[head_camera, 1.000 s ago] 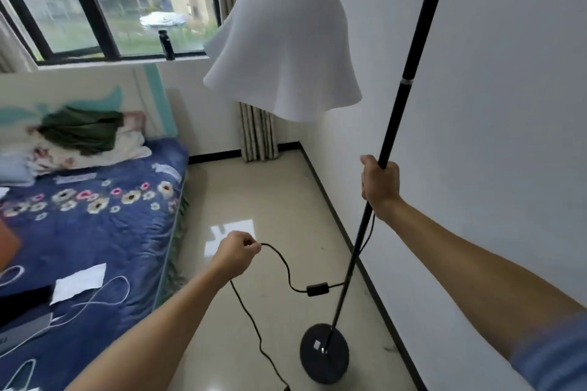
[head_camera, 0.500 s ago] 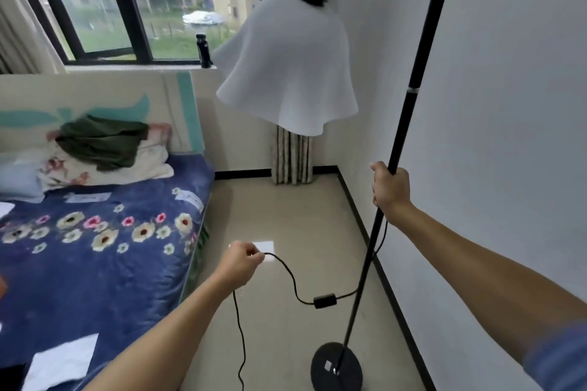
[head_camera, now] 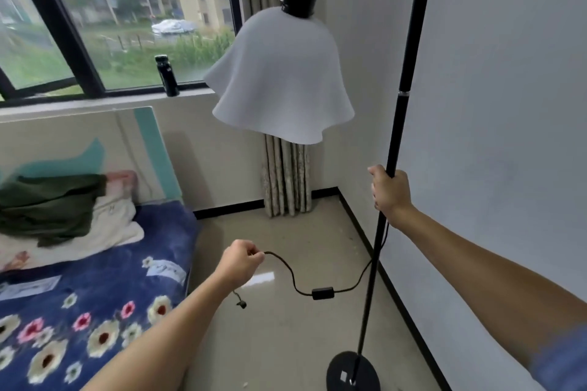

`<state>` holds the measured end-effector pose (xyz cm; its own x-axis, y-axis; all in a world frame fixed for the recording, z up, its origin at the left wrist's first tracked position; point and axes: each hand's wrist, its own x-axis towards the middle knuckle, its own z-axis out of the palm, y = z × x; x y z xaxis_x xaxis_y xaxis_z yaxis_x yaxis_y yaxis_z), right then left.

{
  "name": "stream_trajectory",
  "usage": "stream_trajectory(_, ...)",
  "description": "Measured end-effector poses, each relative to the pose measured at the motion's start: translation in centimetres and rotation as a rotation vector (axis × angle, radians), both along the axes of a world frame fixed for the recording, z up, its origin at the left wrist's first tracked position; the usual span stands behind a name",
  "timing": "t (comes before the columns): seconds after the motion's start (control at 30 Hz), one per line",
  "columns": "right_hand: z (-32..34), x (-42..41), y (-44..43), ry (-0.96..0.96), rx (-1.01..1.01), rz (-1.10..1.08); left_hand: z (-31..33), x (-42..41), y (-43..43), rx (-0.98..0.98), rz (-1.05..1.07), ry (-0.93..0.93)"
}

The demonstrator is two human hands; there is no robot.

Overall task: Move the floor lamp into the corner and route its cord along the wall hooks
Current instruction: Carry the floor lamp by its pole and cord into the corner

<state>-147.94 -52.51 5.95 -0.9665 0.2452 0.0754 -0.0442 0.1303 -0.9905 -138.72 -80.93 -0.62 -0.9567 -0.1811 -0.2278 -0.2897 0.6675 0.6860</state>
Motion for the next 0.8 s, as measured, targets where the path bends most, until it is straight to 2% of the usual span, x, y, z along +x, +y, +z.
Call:
stream_trajectory(0.27, -0.8, -20.0, -2.8, -0.036, -0.016, 0.001, 0.7, -20.6, -2.3, -0.067, -0.005, 0.027)
stream_trajectory(0.47, -1.4, -33.6, -5.0, -0.092, -0.017, 0.017, -1.3, -33.3, -4.3, -0.004, -0.002, -0.012)
stream_trajectory(0.8, -3.6, -56.5, -9.7, -0.043, -0.058, 0.062, -4.1, -58.0, -8.7, 0.079, -0.037, -0.08)
